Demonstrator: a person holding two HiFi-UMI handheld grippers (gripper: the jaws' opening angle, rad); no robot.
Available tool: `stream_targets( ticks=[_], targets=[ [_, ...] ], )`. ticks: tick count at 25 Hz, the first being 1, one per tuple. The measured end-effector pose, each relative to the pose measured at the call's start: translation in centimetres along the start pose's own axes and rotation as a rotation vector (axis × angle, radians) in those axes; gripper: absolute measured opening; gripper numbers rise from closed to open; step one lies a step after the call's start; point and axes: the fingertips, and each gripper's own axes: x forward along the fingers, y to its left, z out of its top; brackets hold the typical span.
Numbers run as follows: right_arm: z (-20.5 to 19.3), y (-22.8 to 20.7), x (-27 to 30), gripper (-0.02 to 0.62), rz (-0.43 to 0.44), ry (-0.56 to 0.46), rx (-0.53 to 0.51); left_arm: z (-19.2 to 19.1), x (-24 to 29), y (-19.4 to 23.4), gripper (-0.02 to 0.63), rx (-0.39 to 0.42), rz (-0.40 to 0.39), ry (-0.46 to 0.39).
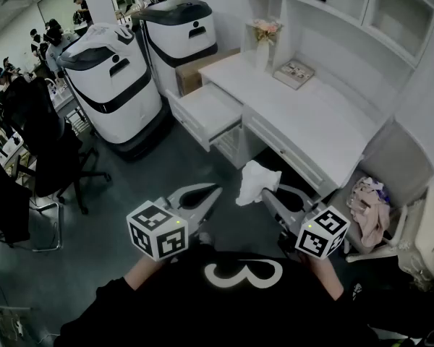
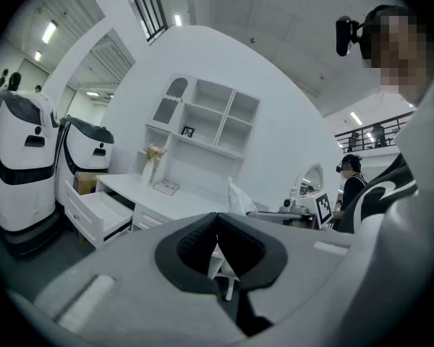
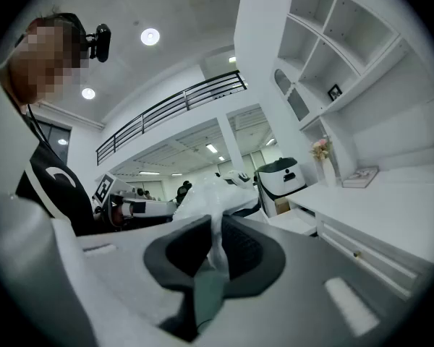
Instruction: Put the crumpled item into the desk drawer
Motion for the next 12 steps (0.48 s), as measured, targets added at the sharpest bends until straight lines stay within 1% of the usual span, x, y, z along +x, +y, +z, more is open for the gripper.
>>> stream_targets(
  ticks=[7, 12],
  targets=[
    [-0.5, -0.4, 0.0, 0.044, -0.009, 0.002, 0.014, -0.3, 0.4, 0.2, 0.009, 0.004, -0.003, 0.021],
    [-1.2, -2.2, -0.1, 0.044, -0.018, 0.011, 0.04, -0.8, 1.9, 0.3, 0.011, 0.001, 0.005, 0.049]
  ],
)
